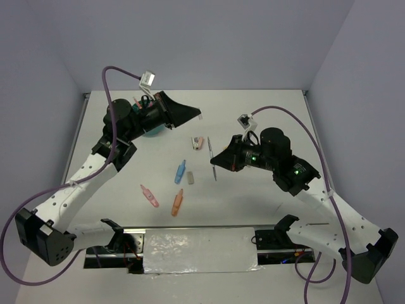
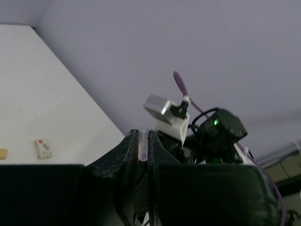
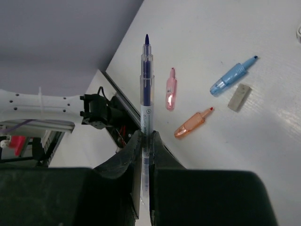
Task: Sort the stationery into containers
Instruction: Close the pen.
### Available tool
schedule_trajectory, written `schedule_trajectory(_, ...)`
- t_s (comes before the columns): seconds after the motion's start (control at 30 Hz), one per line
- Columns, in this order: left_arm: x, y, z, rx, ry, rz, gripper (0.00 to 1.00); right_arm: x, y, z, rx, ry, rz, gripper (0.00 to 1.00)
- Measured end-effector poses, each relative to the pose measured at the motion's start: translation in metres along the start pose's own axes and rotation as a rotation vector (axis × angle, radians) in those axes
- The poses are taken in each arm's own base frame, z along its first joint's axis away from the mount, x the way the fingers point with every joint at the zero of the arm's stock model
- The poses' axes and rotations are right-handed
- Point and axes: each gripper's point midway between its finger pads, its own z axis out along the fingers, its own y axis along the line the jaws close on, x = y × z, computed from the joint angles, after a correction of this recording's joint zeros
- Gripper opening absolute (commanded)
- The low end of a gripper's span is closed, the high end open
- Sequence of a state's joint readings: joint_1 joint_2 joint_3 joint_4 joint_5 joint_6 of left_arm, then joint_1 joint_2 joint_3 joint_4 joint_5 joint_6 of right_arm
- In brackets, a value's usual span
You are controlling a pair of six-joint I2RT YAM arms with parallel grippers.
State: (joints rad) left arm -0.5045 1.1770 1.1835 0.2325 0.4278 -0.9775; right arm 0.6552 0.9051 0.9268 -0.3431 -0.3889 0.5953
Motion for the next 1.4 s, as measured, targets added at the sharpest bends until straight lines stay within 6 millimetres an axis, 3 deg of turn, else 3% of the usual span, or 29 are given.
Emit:
schedule_trajectory(0.2,0.02,-0.007,0.003,0.105,0.085,-0.062,0.0,-0.026,0.025,0.0,-0.056,-0.049,-0.033,0.0)
schedule_trajectory(0.43,0.021,-0.012,0.002,0.127,0.095,-0.067,0.0,-0.038,0.039,-0.003,-0.085,-0.07,-0.075,0.0)
schedule_trajectory(1.4,0.025,-0.006,0.002,0.106,0.108,-0.054,0.0,-0.046,0.048,-0.006,-0.099,-0.074,-0.125,0.0)
